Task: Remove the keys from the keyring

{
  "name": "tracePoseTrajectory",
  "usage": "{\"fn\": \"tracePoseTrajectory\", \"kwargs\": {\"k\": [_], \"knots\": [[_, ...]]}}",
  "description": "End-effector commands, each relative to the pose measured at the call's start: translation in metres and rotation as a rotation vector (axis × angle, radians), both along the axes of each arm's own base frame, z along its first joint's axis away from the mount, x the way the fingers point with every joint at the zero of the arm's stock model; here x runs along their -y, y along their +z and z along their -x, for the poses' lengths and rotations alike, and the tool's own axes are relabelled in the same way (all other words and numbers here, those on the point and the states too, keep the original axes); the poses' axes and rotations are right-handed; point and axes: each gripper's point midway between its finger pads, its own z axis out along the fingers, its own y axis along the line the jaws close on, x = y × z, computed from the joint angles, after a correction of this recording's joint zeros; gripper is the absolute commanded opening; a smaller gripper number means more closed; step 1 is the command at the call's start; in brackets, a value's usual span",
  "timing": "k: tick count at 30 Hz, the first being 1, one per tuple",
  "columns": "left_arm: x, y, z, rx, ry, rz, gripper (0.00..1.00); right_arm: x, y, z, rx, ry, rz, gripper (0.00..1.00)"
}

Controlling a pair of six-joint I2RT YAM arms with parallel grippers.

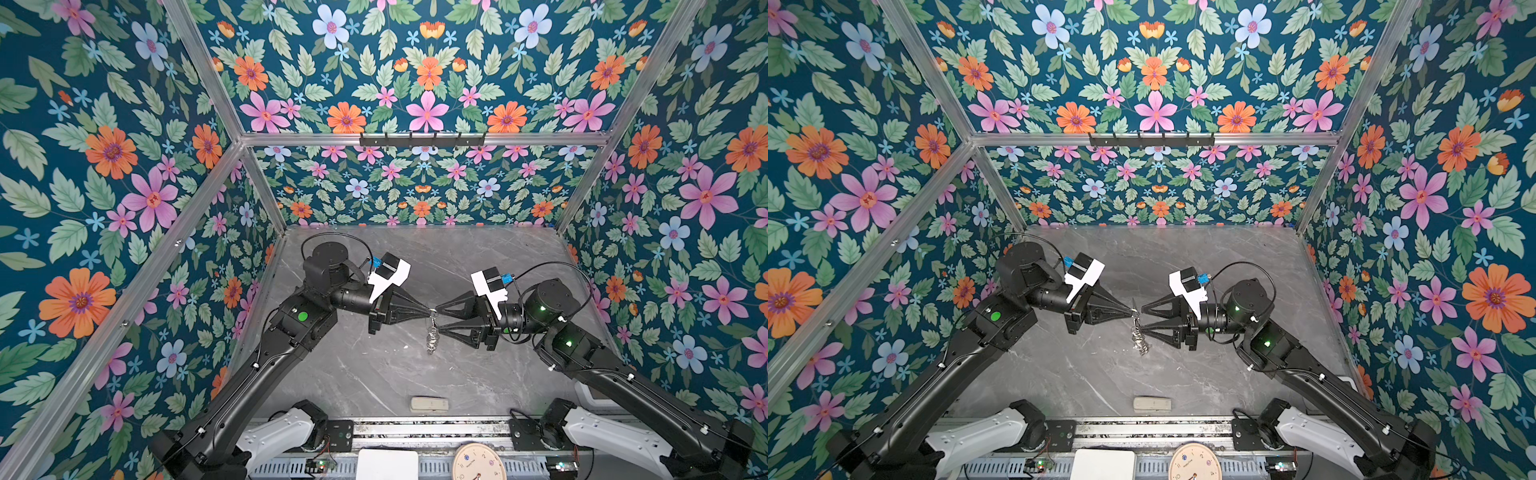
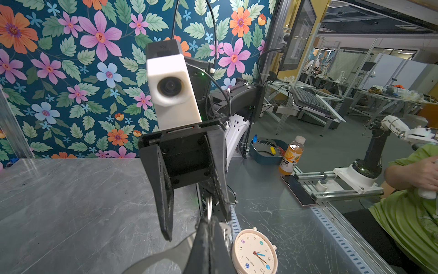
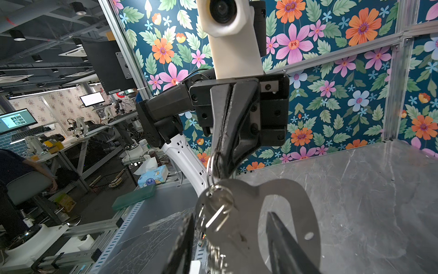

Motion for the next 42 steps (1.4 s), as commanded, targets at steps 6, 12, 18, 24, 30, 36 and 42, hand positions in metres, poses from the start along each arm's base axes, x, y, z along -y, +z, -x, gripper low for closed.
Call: {"fn": "tracePoseTrajectory", "kwargs": {"k": [6,12,18,24,30,36,42], "knots": [[0.0003,0.0068,-0.0001,0.018,-0.003,0.025,0.0,-0.0031,-0.0023,0.0004,0.008,-0.017,0.015,0.51],[0.0005,0.0075,-0.0002,0.018,-0.005,0.026,0.0,-0.0035,-0.0012,-0.0037,0.009,-0.049,0.017,0.44],[0.0002,0.0092,0.0002,0.019,-0.005,0.028,0.0,-0.0043,0.0012,-0.0042,0.02,-0.06,0.023,0.31],[-0.0002,0.0102,0.0002,0.021,0.001,0.028,0.0,-0.0046,0.0003,-0.0049,0.021,-0.071,0.031,0.2],[-0.0004,0.01,-0.0006,0.024,0.011,0.022,0.0,-0.0031,0.0006,-0.0031,0.036,-0.084,0.036,0.13],[-0.0014,0.0104,0.0003,0.024,0.015,0.021,0.0,-0.001,0.002,-0.0021,0.044,-0.097,0.034,0.01],[-0.0017,0.0077,-0.002,0.019,0.038,0.006,0.0,0.0039,0.0049,-0.0021,0.047,-0.129,0.038,0.0]]}}
